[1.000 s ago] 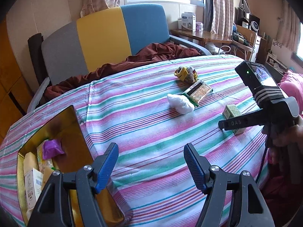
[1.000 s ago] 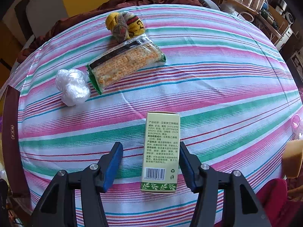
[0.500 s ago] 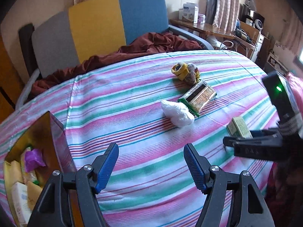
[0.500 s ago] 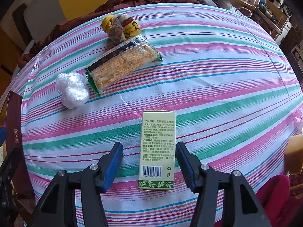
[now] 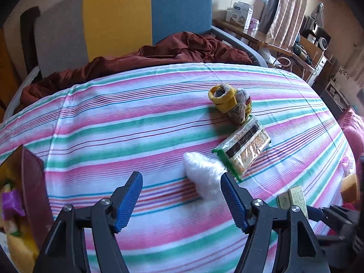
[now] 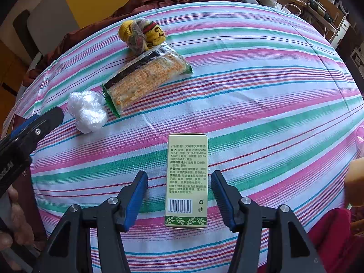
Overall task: Organize objects
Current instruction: 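Grasp the white plastic bag with the left tool while the right tool holds the green box, then lower the white plastic bag into the gold tray and open the left tool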
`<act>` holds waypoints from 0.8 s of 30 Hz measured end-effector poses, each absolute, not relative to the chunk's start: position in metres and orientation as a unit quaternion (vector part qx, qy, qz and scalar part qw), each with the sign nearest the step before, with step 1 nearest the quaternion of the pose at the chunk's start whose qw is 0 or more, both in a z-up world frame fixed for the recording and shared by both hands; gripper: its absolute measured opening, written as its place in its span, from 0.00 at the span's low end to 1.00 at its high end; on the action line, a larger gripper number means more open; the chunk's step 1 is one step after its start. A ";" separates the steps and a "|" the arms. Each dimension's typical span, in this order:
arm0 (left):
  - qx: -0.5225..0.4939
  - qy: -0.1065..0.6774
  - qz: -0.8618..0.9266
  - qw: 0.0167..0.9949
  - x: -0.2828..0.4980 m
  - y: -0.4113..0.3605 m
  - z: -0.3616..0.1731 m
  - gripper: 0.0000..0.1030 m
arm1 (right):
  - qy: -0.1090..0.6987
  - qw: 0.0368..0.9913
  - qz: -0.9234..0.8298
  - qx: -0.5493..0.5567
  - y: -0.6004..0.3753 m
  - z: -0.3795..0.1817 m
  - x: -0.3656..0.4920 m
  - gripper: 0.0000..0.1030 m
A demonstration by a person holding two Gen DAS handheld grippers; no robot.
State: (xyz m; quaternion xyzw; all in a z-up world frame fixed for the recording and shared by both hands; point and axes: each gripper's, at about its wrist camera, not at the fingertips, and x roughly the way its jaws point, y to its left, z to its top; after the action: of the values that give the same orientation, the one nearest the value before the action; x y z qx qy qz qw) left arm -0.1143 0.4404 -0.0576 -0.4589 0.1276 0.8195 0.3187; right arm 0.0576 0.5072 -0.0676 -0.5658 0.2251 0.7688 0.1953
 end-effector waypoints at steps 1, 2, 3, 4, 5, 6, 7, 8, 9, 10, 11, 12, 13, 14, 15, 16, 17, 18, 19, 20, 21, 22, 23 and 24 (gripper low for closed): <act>-0.461 0.128 0.817 0.320 -0.116 0.446 -0.062 0.70 | 0.224 0.195 0.769 -0.566 0.507 -0.067 0.058 0.57; -0.461 0.130 0.815 0.325 -0.116 0.452 -0.066 0.70 | 0.223 0.195 0.769 -0.567 0.506 -0.067 0.059 0.57; -0.460 0.135 0.814 0.328 -0.117 0.458 -0.071 0.68 | 0.222 0.195 0.769 -0.567 0.505 -0.067 0.060 0.57; -0.462 0.140 0.812 0.327 -0.118 0.463 -0.075 0.65 | 0.221 0.195 0.769 -0.567 0.504 -0.067 0.061 0.57; -0.469 0.139 0.807 0.330 -0.119 0.467 -0.080 0.56 | 0.219 0.195 0.769 -0.568 0.504 -0.067 0.062 0.57; -0.479 0.136 0.799 0.338 -0.120 0.471 -0.086 0.45 | 0.216 0.195 0.769 -0.569 0.502 -0.067 0.063 0.57; -0.481 0.136 0.798 0.337 -0.120 0.472 -0.089 0.39 | 0.212 0.195 0.769 -0.571 0.501 -0.067 0.063 0.57; -0.471 0.139 0.804 0.336 -0.118 0.472 -0.089 0.37 | 0.209 0.195 0.769 -0.571 0.500 -0.066 0.064 0.57; -0.465 0.139 0.805 0.342 -0.115 0.470 -0.088 0.36 | 0.208 0.196 0.769 -0.572 0.499 -0.066 0.065 0.57; -0.465 0.136 0.804 0.346 -0.112 0.467 -0.087 0.36 | 0.206 0.196 0.769 -0.572 0.499 -0.066 0.066 0.57; -0.460 0.136 0.807 0.346 -0.109 0.463 -0.086 0.36 | 0.203 0.197 0.769 -0.573 0.498 -0.066 0.067 0.55; -0.450 0.139 0.813 0.342 -0.103 0.457 -0.083 0.36 | 0.202 0.198 0.769 -0.573 0.498 -0.065 0.068 0.55; -0.443 0.141 0.817 0.340 -0.098 0.451 -0.079 0.36 | 0.202 0.198 0.770 -0.572 0.498 -0.065 0.069 0.55; -0.432 0.143 0.823 0.340 -0.092 0.445 -0.074 0.36 | 0.202 0.198 0.770 -0.572 0.497 -0.064 0.070 0.55; -0.421 0.144 0.829 0.340 -0.086 0.439 -0.068 0.36 | 0.201 0.198 0.770 -0.572 0.497 -0.064 0.072 0.55; -0.411 0.146 0.835 0.337 -0.081 0.433 -0.063 0.36 | 0.200 0.198 0.770 -0.572 0.496 -0.063 0.073 0.55; -0.399 0.146 0.841 0.336 -0.074 0.426 -0.056 0.36 | 0.200 0.199 0.770 -0.572 0.496 -0.063 0.074 0.55; -0.388 0.146 0.846 0.336 -0.069 0.420 -0.049 0.36 | 0.199 0.199 0.770 -0.572 0.495 -0.063 0.076 0.55; -0.377 0.148 0.851 0.335 -0.064 0.415 -0.044 0.36 | 0.198 0.199 0.770 -0.572 0.495 -0.062 0.077 0.55; -0.369 0.150 0.855 0.333 -0.061 0.410 -0.039 0.36 | 0.197 0.199 0.771 -0.573 0.494 -0.062 0.078 0.55; -0.363 0.150 0.858 0.332 -0.057 0.405 -0.034 0.36 | 0.195 0.199 0.771 -0.573 0.493 -0.061 0.080 0.55; -0.357 0.150 0.861 0.331 -0.054 0.399 -0.030 0.36 | 0.193 0.200 0.771 -0.573 0.492 -0.061 0.081 0.55; -0.352 0.151 0.863 0.328 -0.051 0.394 -0.027 0.36 | 0.192 0.200 0.771 -0.573 0.492 -0.061 0.082 0.55; -0.348 0.152 0.866 0.326 -0.048 0.389 -0.023 0.36 | 0.190 0.200 0.771 -0.573 0.491 -0.060 0.084 0.55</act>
State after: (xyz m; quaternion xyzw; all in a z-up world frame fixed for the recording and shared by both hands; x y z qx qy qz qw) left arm -0.0480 0.3886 -0.0233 -0.3477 0.1519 0.8659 0.3259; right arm 0.0837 0.4912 -0.0601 -0.5733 0.1901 0.7714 0.2004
